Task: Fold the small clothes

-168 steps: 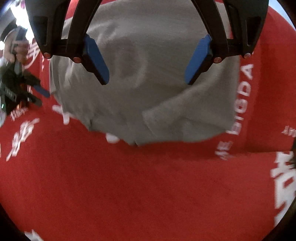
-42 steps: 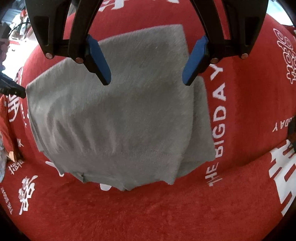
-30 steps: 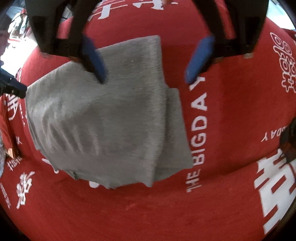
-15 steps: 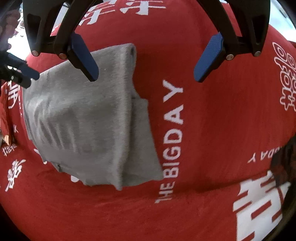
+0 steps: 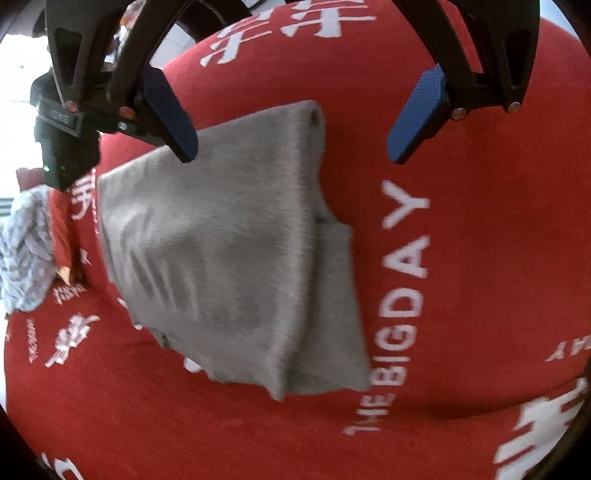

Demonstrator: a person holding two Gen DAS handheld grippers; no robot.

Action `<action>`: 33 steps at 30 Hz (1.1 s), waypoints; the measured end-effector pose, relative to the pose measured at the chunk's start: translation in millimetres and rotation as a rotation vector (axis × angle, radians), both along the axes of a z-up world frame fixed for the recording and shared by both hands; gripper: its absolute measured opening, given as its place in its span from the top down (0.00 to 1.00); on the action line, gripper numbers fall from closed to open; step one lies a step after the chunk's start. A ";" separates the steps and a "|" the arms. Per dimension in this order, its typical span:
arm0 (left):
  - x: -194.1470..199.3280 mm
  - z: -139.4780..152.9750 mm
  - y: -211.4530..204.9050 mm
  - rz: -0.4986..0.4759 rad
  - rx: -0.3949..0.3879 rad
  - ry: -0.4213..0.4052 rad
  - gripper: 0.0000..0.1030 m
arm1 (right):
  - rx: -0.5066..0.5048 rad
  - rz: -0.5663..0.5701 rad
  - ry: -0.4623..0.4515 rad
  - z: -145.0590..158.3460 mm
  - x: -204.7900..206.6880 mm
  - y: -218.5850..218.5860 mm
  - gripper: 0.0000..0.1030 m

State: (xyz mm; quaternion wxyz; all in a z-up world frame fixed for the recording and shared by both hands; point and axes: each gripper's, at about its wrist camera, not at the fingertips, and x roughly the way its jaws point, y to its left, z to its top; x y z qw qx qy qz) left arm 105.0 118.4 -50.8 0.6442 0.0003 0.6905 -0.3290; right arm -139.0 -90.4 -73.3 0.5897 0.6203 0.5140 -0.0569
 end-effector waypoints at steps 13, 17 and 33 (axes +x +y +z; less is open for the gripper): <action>-8.8 -15.1 -14.1 -0.046 0.003 0.064 0.89 | 0.036 -0.160 0.025 -16.5 4.8 -25.3 0.91; -15.6 -2.3 -9.1 -0.062 0.015 0.001 0.89 | -0.059 -0.044 -0.038 11.2 17.9 -27.0 0.92; -16.5 2.8 2.7 -0.025 0.113 -0.042 0.89 | -0.152 0.167 0.088 15.5 -7.3 -30.7 0.91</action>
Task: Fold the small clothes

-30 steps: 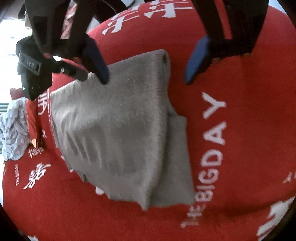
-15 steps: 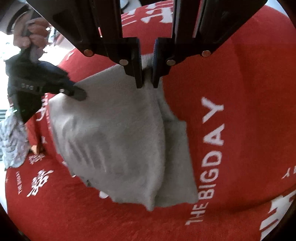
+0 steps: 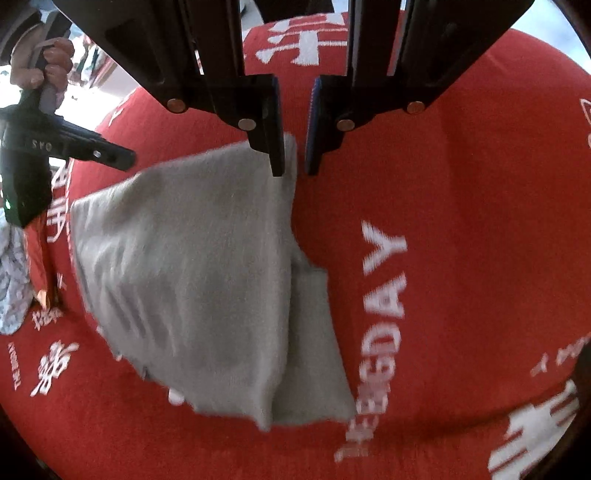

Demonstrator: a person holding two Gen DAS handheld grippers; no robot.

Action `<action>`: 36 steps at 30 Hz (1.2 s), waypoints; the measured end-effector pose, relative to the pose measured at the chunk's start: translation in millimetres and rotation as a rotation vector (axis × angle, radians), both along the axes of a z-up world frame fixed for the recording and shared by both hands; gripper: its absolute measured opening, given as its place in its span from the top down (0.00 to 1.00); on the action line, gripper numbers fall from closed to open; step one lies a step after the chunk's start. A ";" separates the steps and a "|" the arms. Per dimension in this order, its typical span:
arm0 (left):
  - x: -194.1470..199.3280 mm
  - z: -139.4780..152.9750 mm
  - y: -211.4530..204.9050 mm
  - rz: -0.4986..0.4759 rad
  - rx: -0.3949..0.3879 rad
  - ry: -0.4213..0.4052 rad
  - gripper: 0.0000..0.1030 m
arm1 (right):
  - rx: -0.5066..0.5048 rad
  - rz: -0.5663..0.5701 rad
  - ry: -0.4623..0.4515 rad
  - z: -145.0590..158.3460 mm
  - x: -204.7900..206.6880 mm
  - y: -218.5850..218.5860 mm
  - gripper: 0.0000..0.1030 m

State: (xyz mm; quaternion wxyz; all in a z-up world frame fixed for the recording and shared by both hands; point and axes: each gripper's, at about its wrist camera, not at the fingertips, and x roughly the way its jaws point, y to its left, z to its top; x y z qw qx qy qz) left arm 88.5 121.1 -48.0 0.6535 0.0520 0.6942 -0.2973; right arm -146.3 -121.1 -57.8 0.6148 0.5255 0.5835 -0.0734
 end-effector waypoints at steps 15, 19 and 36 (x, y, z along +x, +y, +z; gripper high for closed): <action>70.6 -4.8 -94.1 0.012 -0.022 -0.157 0.89 | -0.409 -0.223 0.062 44.1 -28.6 -154.3 0.91; 80.1 -28.2 -96.7 0.030 0.034 -0.154 0.89 | -0.404 -0.247 0.104 27.3 -35.9 -166.1 0.91; 63.7 -12.2 -73.8 -0.003 0.013 -0.178 0.89 | -0.370 -0.297 0.110 35.1 -57.9 -158.8 0.61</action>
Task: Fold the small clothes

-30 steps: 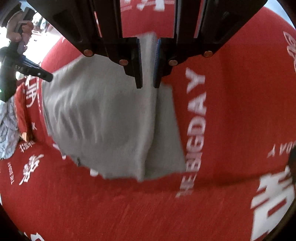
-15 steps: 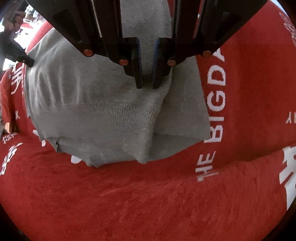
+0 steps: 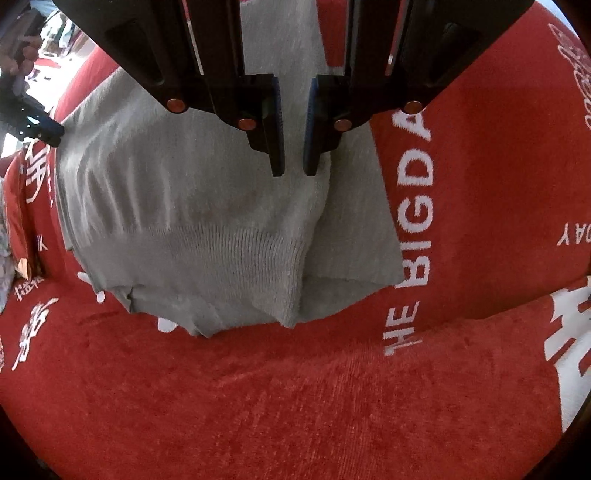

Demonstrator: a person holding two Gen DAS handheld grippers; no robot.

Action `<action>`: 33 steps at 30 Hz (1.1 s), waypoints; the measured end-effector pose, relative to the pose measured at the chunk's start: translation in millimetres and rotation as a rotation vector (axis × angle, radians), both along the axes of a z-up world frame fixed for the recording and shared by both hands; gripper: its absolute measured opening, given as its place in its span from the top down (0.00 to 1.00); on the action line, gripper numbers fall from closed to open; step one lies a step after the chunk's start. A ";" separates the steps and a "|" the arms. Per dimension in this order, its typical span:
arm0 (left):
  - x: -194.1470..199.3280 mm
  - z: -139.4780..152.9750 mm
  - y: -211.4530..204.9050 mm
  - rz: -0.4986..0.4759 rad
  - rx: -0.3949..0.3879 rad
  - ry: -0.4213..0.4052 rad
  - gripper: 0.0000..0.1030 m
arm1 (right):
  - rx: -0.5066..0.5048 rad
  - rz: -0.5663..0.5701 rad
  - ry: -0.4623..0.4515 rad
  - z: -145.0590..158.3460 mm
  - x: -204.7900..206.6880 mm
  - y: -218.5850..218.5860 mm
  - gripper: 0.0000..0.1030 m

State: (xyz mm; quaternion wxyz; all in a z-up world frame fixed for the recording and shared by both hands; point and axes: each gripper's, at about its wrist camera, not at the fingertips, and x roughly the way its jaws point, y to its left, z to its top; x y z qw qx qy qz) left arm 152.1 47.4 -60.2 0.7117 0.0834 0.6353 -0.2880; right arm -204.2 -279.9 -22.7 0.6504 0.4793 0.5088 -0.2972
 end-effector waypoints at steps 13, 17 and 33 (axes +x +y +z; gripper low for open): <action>-15.4 9.4 28.1 0.027 0.028 -0.041 0.01 | 0.031 0.166 -0.028 10.6 40.5 54.6 0.54; -16.8 12.5 34.7 0.043 0.037 -0.051 0.01 | 0.034 0.218 -0.039 12.3 54.6 70.0 0.54; -18.0 -2.4 52.2 0.063 0.143 -0.032 0.01 | 0.143 0.267 -0.097 6.3 78.6 114.0 0.54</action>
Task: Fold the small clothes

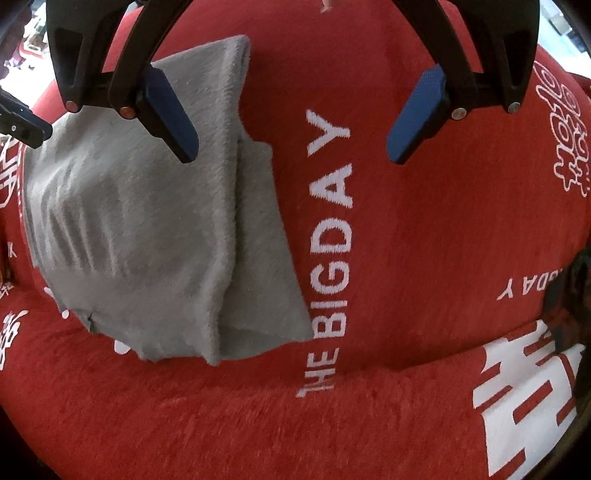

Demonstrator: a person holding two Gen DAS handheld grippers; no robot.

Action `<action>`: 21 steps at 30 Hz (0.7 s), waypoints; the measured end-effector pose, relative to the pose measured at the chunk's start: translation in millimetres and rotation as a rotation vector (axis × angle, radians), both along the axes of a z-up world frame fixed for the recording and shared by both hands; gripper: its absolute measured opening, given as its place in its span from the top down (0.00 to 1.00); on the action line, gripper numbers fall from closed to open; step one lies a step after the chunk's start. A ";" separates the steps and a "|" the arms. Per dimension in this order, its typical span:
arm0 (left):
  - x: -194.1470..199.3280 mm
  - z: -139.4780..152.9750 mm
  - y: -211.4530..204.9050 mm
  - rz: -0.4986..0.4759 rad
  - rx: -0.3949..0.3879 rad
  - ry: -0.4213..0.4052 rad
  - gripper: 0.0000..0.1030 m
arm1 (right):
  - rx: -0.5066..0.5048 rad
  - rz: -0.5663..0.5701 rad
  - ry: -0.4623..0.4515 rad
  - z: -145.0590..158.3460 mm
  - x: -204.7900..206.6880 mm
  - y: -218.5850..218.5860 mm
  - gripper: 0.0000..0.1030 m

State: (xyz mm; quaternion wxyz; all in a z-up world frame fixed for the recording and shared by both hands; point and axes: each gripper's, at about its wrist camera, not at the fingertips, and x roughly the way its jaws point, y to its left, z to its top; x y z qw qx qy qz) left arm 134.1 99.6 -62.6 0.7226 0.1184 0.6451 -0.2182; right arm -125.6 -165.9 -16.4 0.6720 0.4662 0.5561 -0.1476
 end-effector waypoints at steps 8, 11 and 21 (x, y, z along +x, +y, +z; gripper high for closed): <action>-5.0 -5.8 3.6 0.015 -0.005 0.028 0.01 | 0.094 0.035 -0.032 -10.4 4.2 30.8 0.54; -6.3 -7.2 2.5 0.019 -0.009 0.037 0.01 | 0.167 0.010 -0.057 -17.7 2.6 44.7 0.54; -0.4 -5.9 7.7 0.058 -0.021 0.062 0.01 | 0.282 -0.051 -0.097 -41.7 0.9 68.8 0.54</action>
